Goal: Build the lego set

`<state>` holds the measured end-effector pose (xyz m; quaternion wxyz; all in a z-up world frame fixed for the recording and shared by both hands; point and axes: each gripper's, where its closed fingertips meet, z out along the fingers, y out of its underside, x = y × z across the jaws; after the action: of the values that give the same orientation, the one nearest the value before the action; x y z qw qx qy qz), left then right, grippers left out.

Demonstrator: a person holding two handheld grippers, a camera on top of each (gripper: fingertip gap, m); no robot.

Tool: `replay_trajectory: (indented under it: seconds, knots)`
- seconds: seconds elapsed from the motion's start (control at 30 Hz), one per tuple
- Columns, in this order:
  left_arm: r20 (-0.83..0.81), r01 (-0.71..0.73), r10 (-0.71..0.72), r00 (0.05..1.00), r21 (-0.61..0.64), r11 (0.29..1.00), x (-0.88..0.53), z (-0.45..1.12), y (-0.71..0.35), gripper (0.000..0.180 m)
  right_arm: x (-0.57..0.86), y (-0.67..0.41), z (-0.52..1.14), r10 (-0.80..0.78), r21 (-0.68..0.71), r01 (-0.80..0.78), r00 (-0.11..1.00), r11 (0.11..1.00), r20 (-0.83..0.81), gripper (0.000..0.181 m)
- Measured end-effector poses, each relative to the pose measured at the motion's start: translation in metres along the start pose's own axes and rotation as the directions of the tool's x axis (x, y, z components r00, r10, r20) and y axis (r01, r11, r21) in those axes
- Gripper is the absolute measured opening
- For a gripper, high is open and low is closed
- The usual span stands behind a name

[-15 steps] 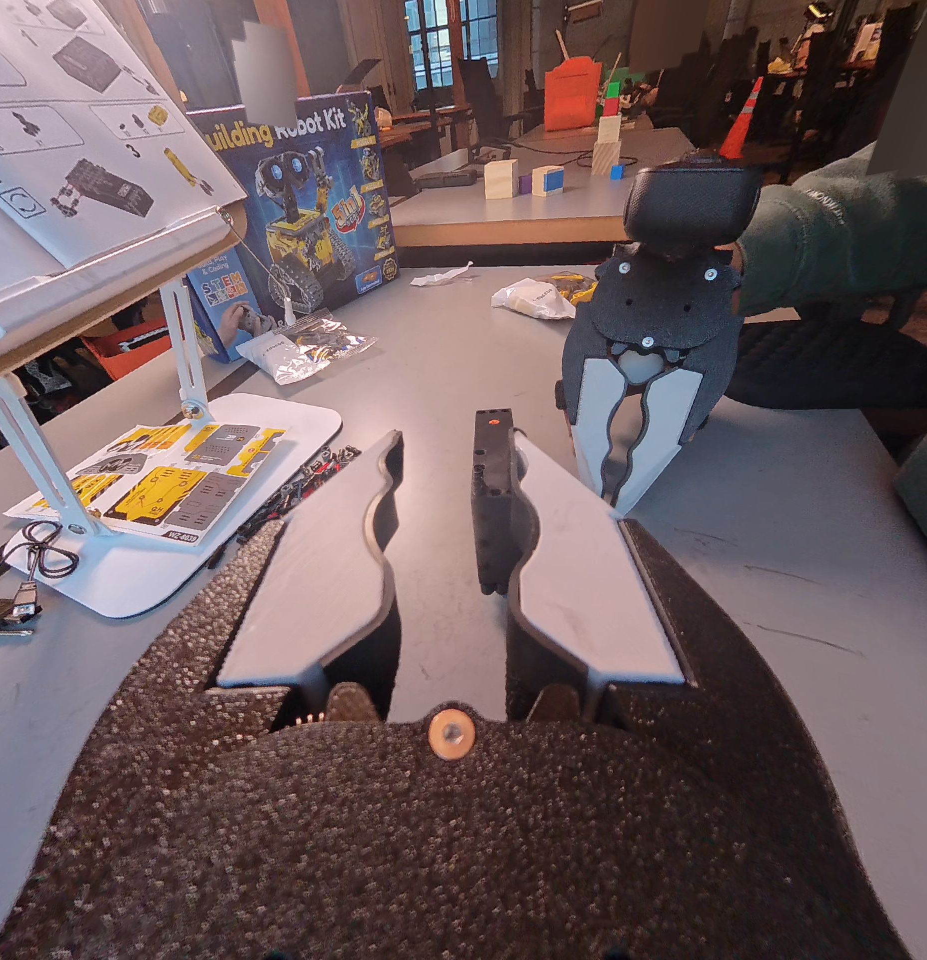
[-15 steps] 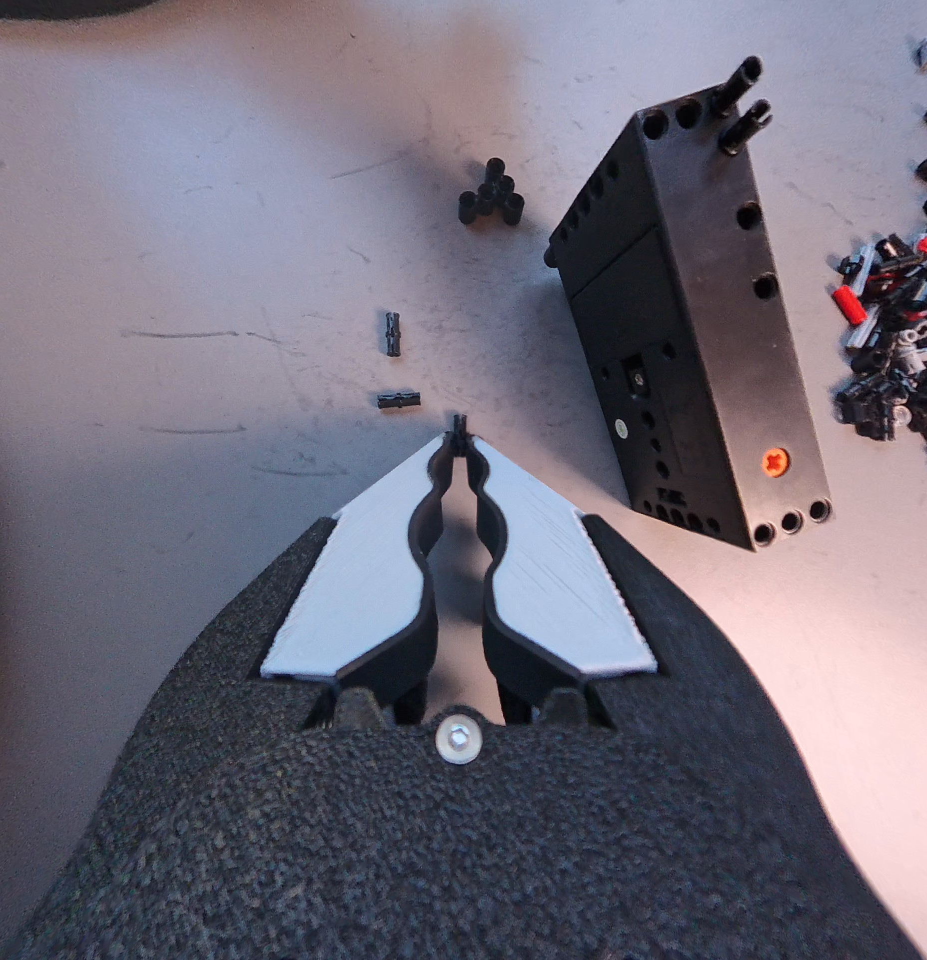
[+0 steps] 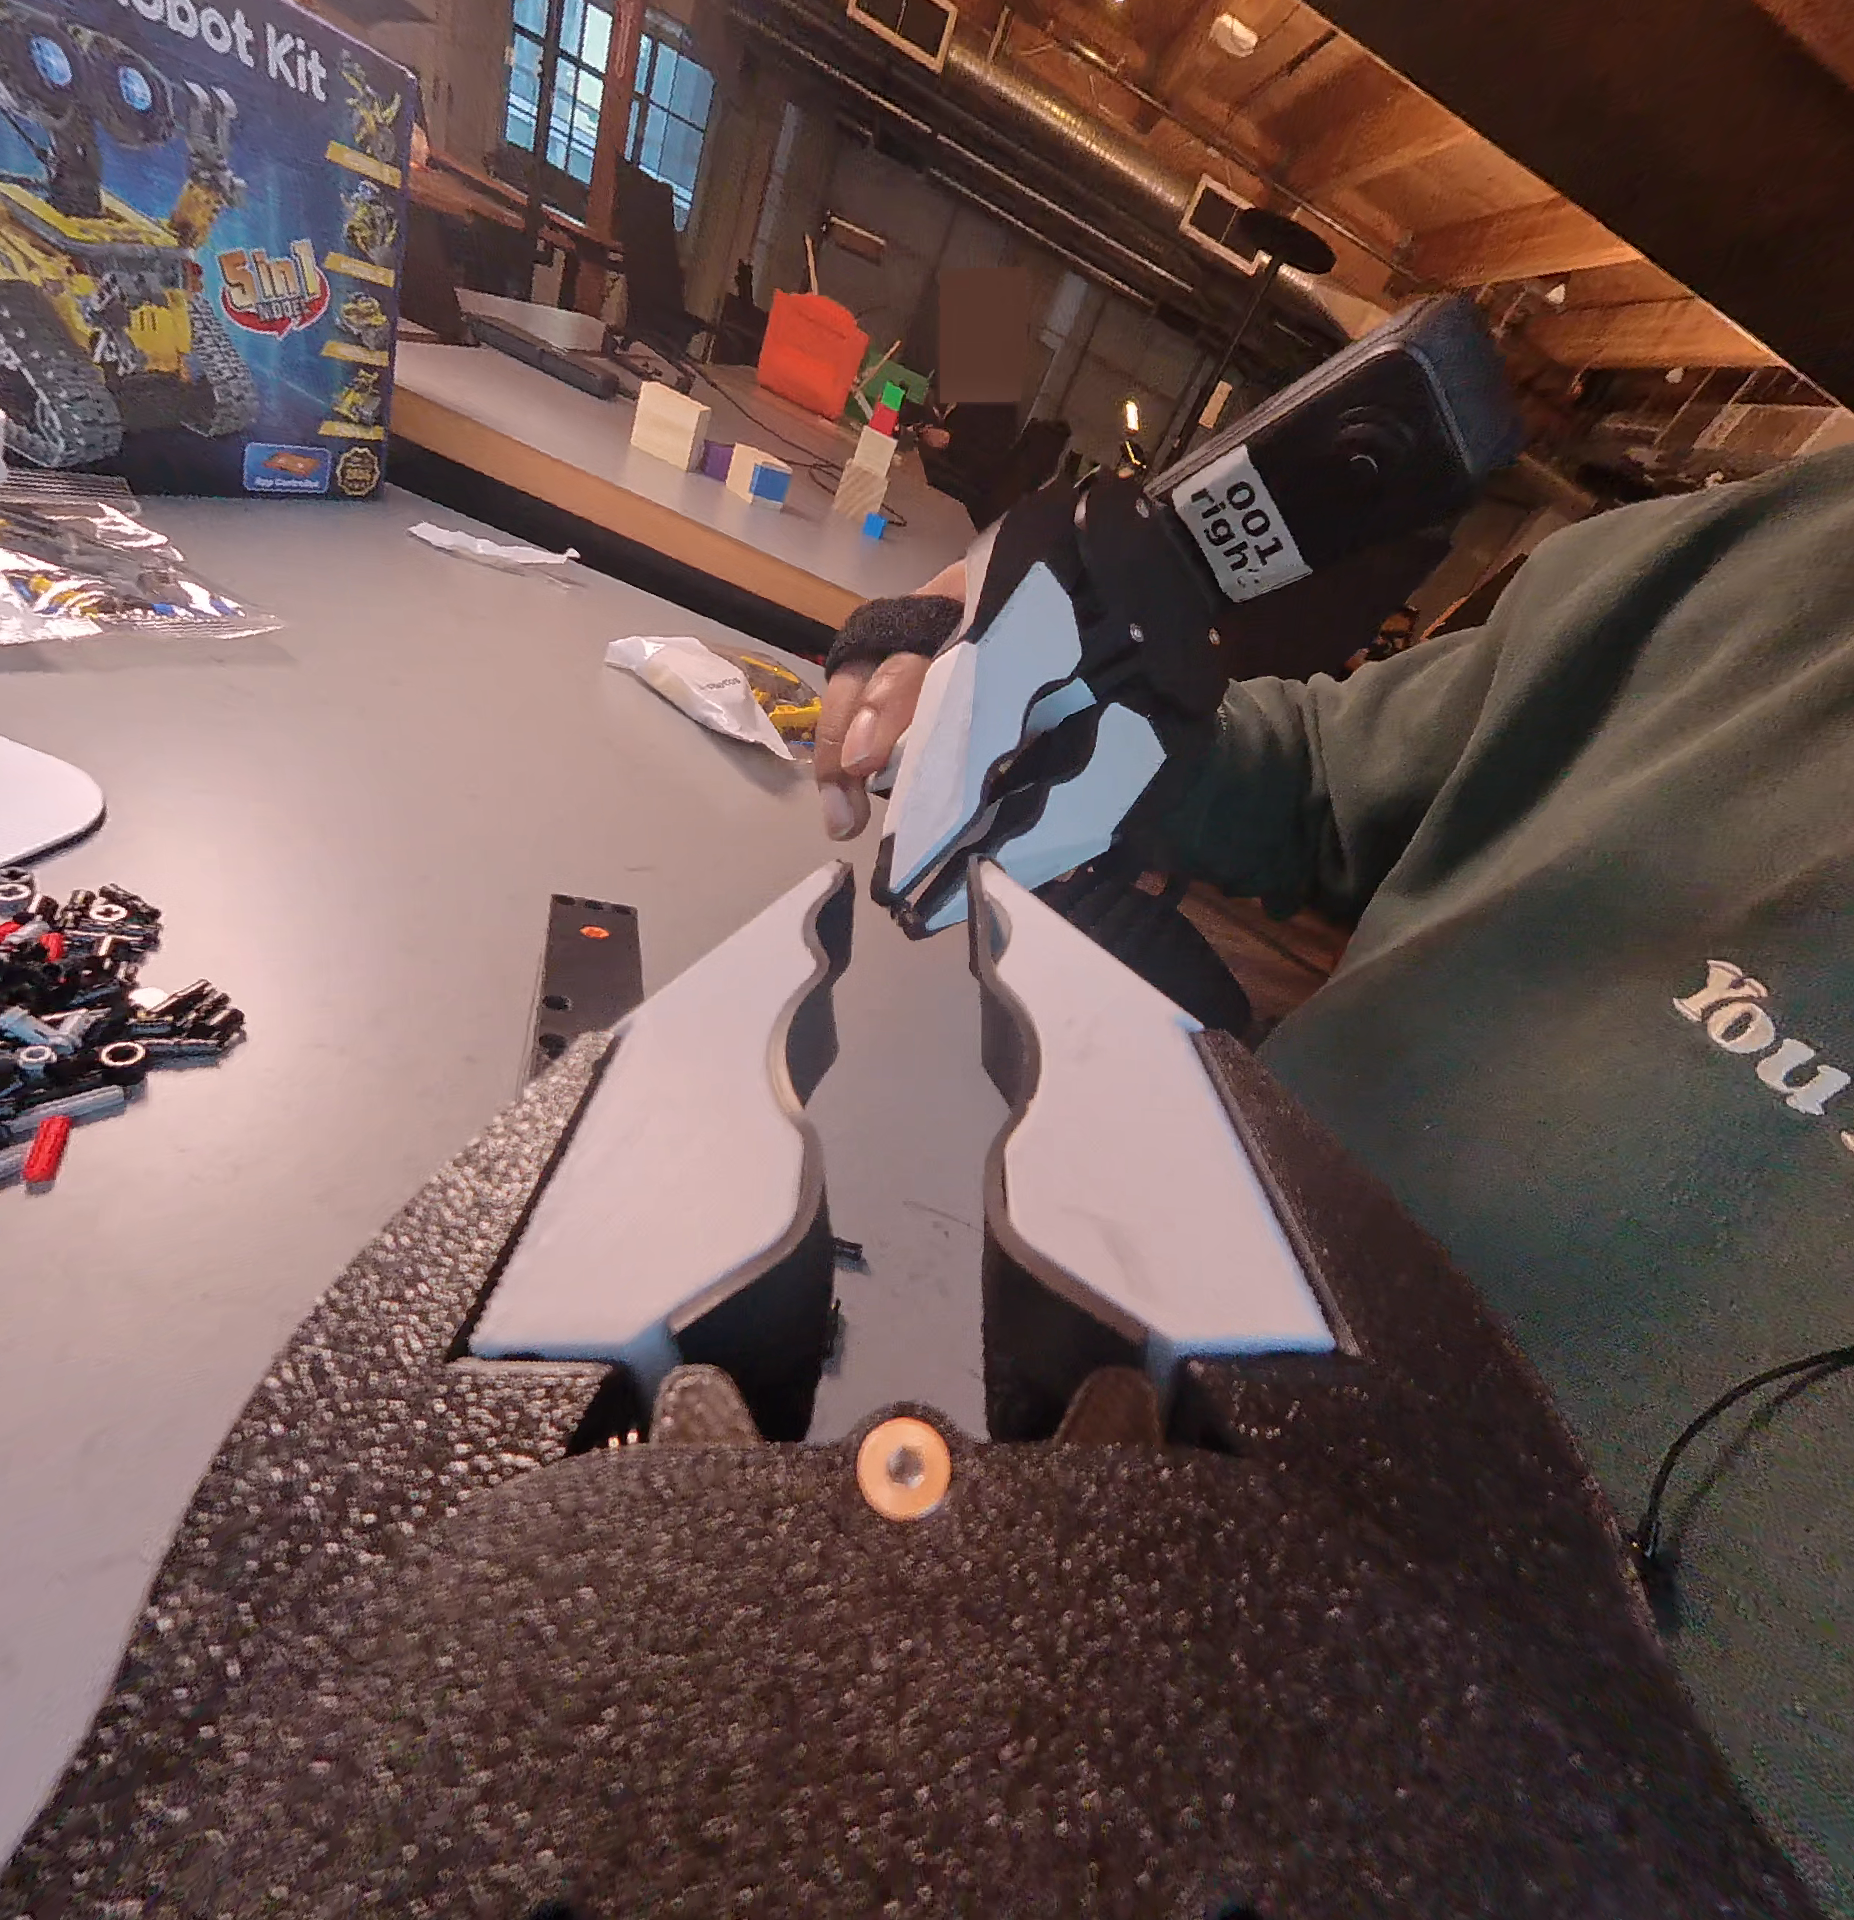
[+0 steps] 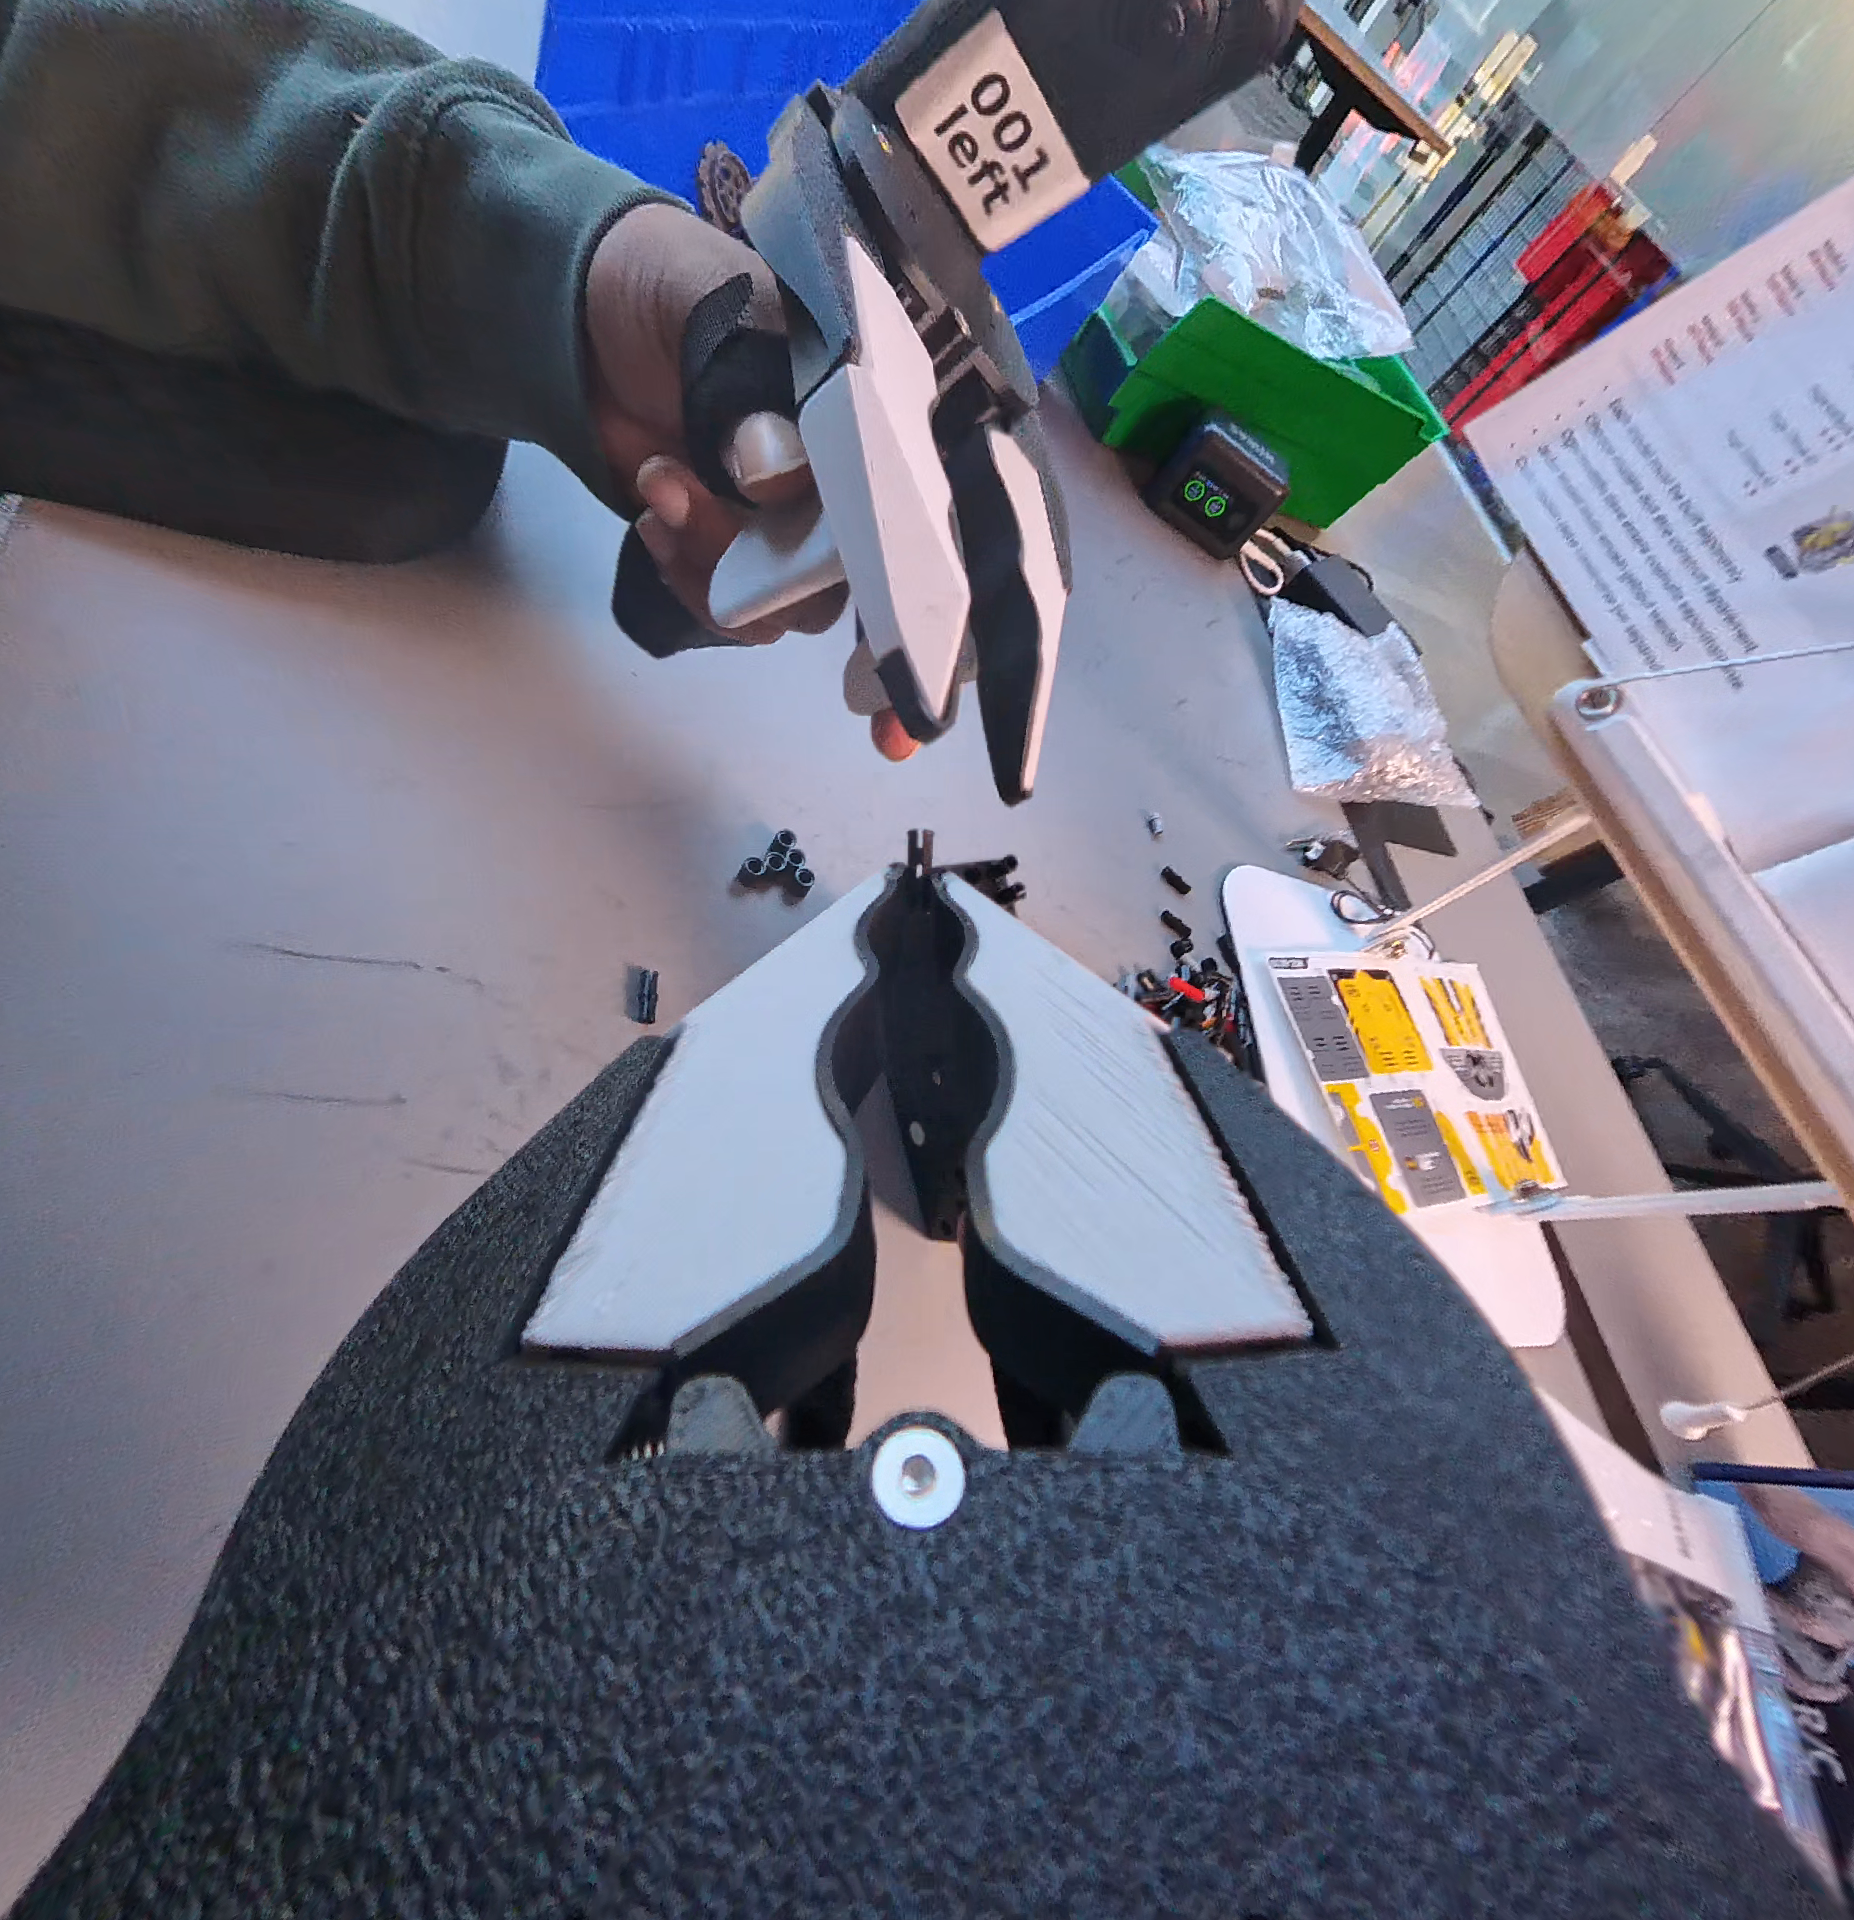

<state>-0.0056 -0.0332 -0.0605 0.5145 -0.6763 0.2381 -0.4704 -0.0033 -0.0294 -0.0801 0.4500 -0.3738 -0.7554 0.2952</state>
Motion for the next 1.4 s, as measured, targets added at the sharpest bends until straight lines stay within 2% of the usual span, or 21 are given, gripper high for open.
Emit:
replay_trajectory:
  seconds: [0.4,0.8,1.0,1.27,1.4]
  knots:
    - [-0.003,-0.011,0.011,1.0,-0.02,1.0,0.003,0.004,0.004,0.008,0.007,-0.017,0.002,-0.098,0.012,0.098,0.994,0.995,-0.044,0.002]
    - [0.001,0.018,-0.018,1.0,-0.007,1.0,-0.001,0.004,0.005,0.009,0.011,-0.017,-0.001,-0.174,0.01,0.175,0.982,0.984,-0.08,0.002]
    - [-0.032,0.042,-0.042,0.999,-0.006,0.999,0.003,0.006,0.006,0.0,0.012,-0.016,-0.002,-0.19,0.011,0.192,0.978,0.981,-0.09,0.002]
    - [-0.045,0.047,-0.047,0.998,0.0,0.999,0.004,0.005,0.005,0.0,0.014,-0.019,-0.003,-0.2,0.027,0.204,0.975,0.979,-0.1,0.002]
    - [-0.055,0.063,-0.062,0.997,0.007,0.998,0.004,0.005,0.005,0.013,0.015,-0.019,-0.002,-0.205,0.028,0.208,0.974,0.978,-0.101,0.002]
